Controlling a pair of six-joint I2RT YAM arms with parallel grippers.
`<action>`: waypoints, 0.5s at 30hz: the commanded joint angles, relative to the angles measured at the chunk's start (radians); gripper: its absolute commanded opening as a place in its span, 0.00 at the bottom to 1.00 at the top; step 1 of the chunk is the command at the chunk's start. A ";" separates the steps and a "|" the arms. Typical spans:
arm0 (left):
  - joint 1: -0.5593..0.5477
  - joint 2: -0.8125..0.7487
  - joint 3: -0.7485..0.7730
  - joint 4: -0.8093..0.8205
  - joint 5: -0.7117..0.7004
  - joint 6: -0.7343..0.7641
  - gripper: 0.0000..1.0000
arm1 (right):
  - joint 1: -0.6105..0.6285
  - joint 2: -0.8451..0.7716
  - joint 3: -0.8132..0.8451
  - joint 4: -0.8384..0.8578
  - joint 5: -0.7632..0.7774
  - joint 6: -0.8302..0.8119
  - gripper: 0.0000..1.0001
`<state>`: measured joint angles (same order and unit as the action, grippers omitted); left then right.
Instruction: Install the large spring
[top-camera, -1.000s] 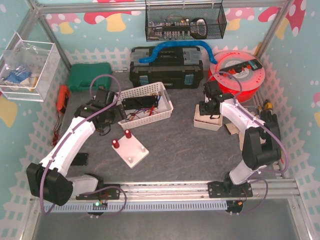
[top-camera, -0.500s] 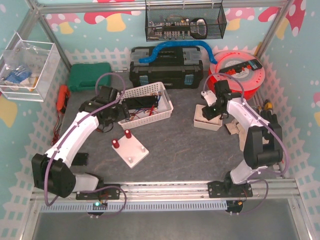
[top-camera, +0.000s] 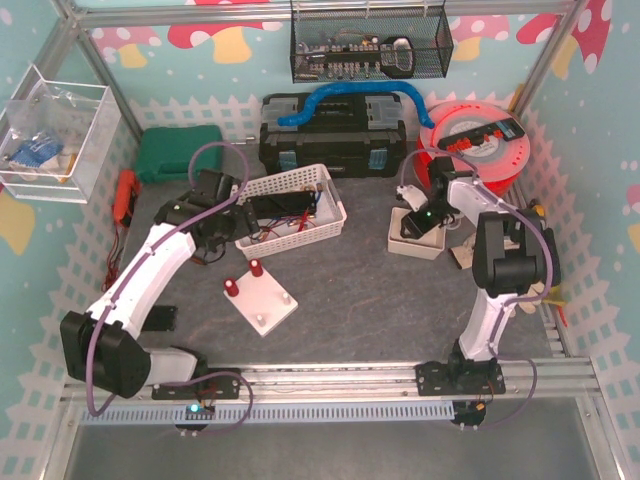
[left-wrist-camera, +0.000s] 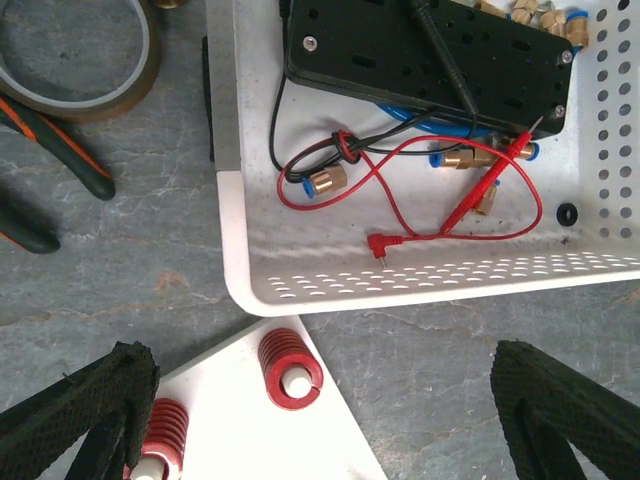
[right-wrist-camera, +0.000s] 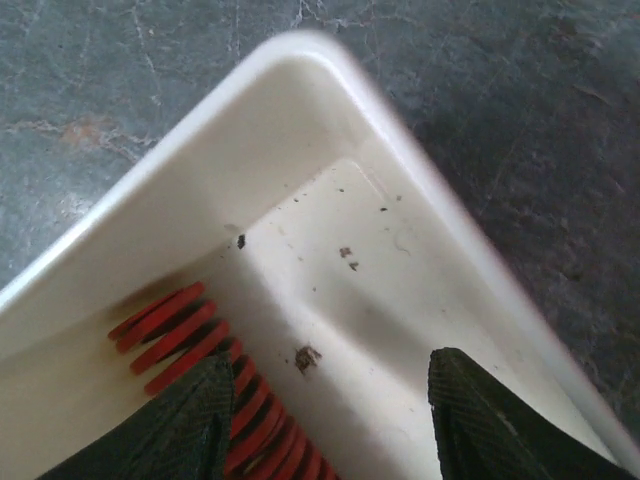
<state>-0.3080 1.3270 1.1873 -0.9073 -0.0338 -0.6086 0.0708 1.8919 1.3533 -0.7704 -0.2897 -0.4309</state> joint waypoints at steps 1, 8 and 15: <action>0.001 -0.031 0.036 -0.024 -0.027 0.013 0.91 | -0.001 0.061 0.041 -0.036 0.005 -0.032 0.55; 0.001 -0.012 0.037 -0.026 -0.037 0.019 0.92 | 0.006 0.075 0.006 0.026 0.125 -0.013 0.53; 0.001 0.023 0.053 -0.025 -0.033 0.026 0.92 | 0.006 0.033 0.021 0.063 0.123 0.084 0.36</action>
<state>-0.3080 1.3300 1.2026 -0.9165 -0.0525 -0.6010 0.0746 1.9495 1.3739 -0.7330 -0.1745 -0.4057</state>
